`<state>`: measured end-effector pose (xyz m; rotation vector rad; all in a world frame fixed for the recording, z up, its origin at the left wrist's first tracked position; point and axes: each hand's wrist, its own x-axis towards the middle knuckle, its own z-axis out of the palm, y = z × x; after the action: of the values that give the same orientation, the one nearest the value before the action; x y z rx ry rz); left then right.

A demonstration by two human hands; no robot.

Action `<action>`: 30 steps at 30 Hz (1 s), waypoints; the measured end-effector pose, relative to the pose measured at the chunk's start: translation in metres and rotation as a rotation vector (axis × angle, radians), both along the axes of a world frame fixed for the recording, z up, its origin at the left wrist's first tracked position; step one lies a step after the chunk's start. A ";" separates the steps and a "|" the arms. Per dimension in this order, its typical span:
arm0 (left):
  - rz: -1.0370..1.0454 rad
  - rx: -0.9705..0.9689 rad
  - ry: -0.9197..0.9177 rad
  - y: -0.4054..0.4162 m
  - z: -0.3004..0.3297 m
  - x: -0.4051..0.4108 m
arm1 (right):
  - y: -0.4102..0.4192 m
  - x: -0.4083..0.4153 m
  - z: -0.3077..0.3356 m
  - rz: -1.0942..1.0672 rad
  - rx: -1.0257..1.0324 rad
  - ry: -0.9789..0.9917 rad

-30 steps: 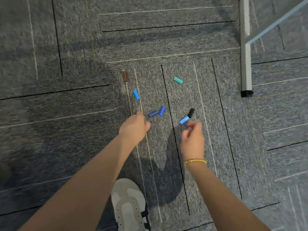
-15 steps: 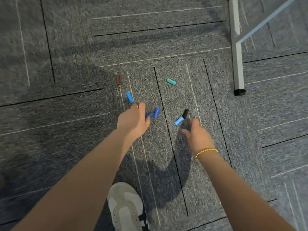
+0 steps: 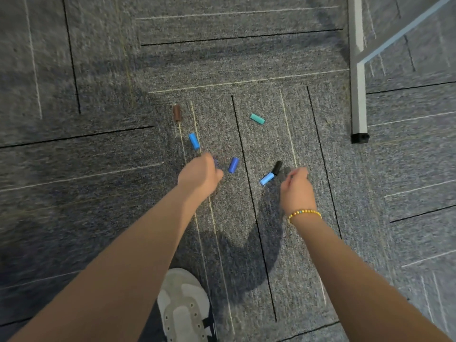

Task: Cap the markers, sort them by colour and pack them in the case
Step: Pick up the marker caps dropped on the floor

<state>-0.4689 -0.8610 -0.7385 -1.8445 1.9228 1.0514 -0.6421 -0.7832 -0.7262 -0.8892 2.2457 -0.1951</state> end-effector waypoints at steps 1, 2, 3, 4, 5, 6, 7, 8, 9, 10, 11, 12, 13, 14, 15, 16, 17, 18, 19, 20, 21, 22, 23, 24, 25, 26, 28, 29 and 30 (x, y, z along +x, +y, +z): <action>0.023 -0.031 0.056 -0.002 0.002 -0.002 | -0.006 -0.001 0.000 -0.009 -0.005 -0.015; 0.049 -0.078 0.096 -0.005 0.006 -0.006 | -0.011 -0.002 -0.002 -0.033 -0.018 -0.023; 0.042 -0.114 0.115 -0.007 0.007 -0.010 | -0.016 -0.003 -0.003 -0.065 -0.029 -0.036; 0.030 -0.120 0.129 -0.009 0.009 -0.015 | -0.022 -0.002 -0.005 -0.092 -0.028 -0.044; -0.007 -0.119 0.118 -0.010 0.010 -0.019 | -0.026 -0.002 -0.006 -0.111 -0.008 -0.053; -0.050 -0.113 0.091 -0.010 0.010 -0.024 | -0.031 -0.002 -0.007 -0.124 0.023 -0.066; -0.111 -0.123 0.045 -0.010 0.007 -0.027 | -0.035 -0.001 -0.008 -0.133 0.055 -0.084; -0.181 -0.129 -0.019 -0.009 0.006 -0.031 | -0.040 -0.001 -0.008 -0.129 0.084 -0.096; -0.250 -0.139 -0.087 -0.008 0.005 -0.033 | -0.043 -0.001 -0.007 -0.114 0.112 -0.098; -0.296 -0.136 -0.129 -0.006 0.004 -0.036 | -0.046 -0.001 -0.008 -0.089 0.133 -0.090; -0.321 -0.132 -0.149 -0.005 0.003 -0.038 | -0.047 0.000 -0.009 -0.062 0.149 -0.075; -0.335 -0.122 -0.163 -0.003 0.003 -0.039 | -0.047 0.002 -0.009 -0.031 0.156 -0.053; -0.355 -0.129 -0.165 -0.001 0.003 -0.039 | -0.046 0.003 -0.010 0.001 0.154 -0.026; -0.366 -0.136 -0.170 0.000 0.003 -0.039 | -0.045 0.005 -0.012 0.028 0.141 -0.001; -0.389 -0.137 -0.181 0.000 0.004 -0.039 | -0.043 0.006 -0.013 0.040 0.122 0.014; -0.419 -0.138 -0.198 0.001 0.004 -0.037 | -0.041 0.006 -0.013 0.028 0.099 0.016; -0.432 -0.134 -0.220 0.000 0.004 -0.035 | -0.039 0.005 -0.013 -0.007 0.076 0.011; -0.451 -0.129 -0.233 0.000 0.003 -0.033 | -0.036 0.004 -0.012 -0.049 0.052 0.001; -0.449 -0.119 -0.244 0.000 0.003 -0.029 | -0.032 0.002 -0.011 -0.082 0.032 -0.008; -0.415 -0.094 -0.240 0.000 0.001 -0.024 | -0.027 0.002 -0.011 -0.098 0.024 -0.017; -0.356 -0.065 -0.202 0.000 0.001 -0.020 | -0.021 0.002 -0.009 -0.104 0.023 -0.021; -0.272 -0.033 -0.132 -0.001 -0.001 -0.016 | -0.016 0.004 -0.010 -0.110 0.030 -0.022; -0.163 0.001 -0.036 -0.002 -0.001 -0.013 | -0.011 0.007 -0.011 -0.116 0.040 -0.025; -0.050 0.034 0.057 -0.002 -0.002 -0.010 | -0.008 0.011 -0.013 -0.120 0.057 -0.030; 0.036 0.061 0.124 -0.003 -0.001 -0.008 | -0.005 0.015 -0.014 -0.123 0.073 -0.033; 0.096 0.066 0.159 -0.004 -0.002 -0.006 | -0.005 0.020 -0.015 -0.126 0.083 -0.035; 0.173 0.063 0.182 -0.007 -0.003 0.001 | -0.009 0.028 -0.016 -0.122 0.069 -0.035; 0.204 0.078 0.195 -0.007 -0.002 0.005 | -0.011 0.032 -0.016 -0.113 0.056 -0.032; 0.245 0.096 0.212 -0.006 -0.002 0.010 | -0.013 0.036 -0.016 -0.096 0.048 -0.029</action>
<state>-0.4590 -0.8671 -0.7409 -2.0219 1.7482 1.4419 -0.6060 -0.7965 -0.7418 -0.7492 2.2580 -0.1962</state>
